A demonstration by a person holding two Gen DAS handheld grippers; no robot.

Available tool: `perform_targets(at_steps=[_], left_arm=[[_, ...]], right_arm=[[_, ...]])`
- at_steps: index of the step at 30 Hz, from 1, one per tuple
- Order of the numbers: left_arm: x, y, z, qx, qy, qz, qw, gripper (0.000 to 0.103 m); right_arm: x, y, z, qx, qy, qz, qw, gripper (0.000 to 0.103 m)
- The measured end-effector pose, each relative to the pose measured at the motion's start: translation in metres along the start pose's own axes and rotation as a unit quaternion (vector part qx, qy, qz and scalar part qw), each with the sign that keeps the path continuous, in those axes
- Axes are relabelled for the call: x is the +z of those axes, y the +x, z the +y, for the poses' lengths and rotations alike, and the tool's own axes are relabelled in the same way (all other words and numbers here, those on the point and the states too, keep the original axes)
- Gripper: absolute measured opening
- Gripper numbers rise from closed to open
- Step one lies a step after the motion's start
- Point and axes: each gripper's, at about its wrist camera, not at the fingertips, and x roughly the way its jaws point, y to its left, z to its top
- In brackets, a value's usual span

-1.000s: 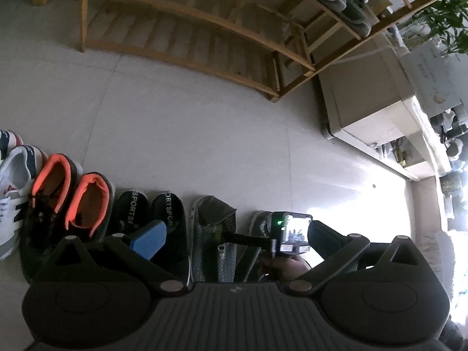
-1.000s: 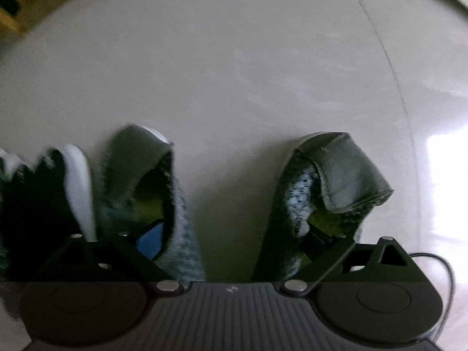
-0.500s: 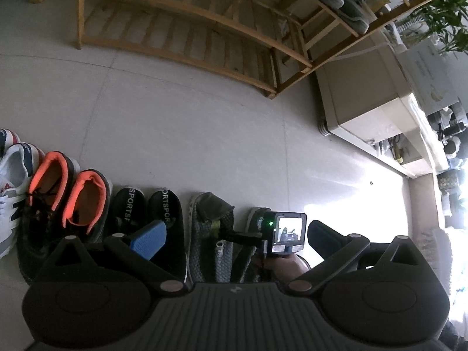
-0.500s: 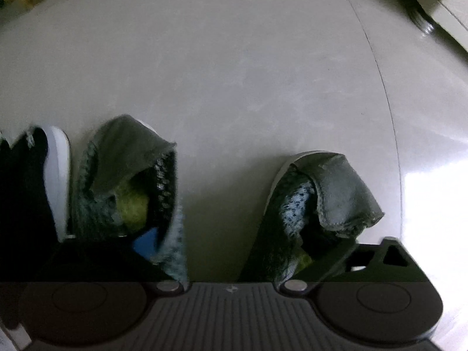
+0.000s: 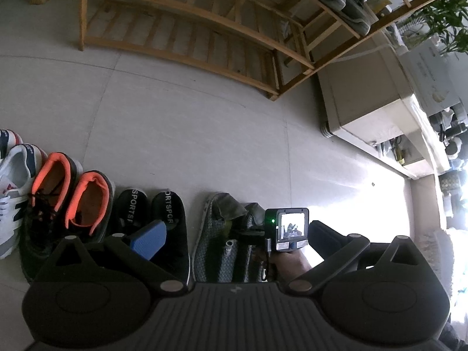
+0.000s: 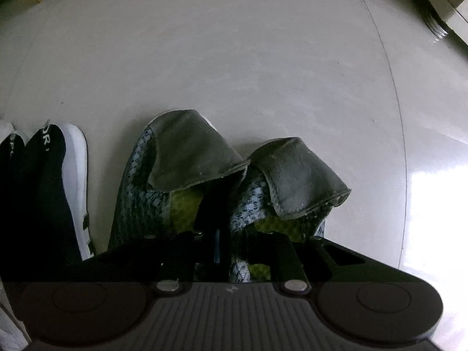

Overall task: Organize scattered shoes
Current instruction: 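Push the held slip-on against its pair with the right tool, then grasp both grey mesh slip-ons together by the heels with the right tool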

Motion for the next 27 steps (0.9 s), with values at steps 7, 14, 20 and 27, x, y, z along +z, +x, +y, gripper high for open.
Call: perform_targets(at_steps=[7,14,20,27], left_arm=[[0.001,0.001,-0.005,0.003,0.000,-0.002,1.0000,0.103],[0.001,0.002,-0.005,0.008,-0.005,-0.002,1.0000,0.103],[0.002,0.002,-0.006,0.010,-0.004,-0.002,0.9999,0.103],[0.002,0.003,-0.008,0.015,-0.003,-0.005,0.9999,0.103]], right_arm=[[-0.016,0.006,0.008,-0.018,-0.012,-0.039,0.999,0.012],[-0.015,0.005,-0.008,-0.004,0.018,-0.024,1.000,0.008],[-0.016,0.003,-0.008,-0.005,0.032,-0.035,0.999,0.004],[-0.013,0.002,-0.015,0.016,0.049,-0.068,0.996,0.003]])
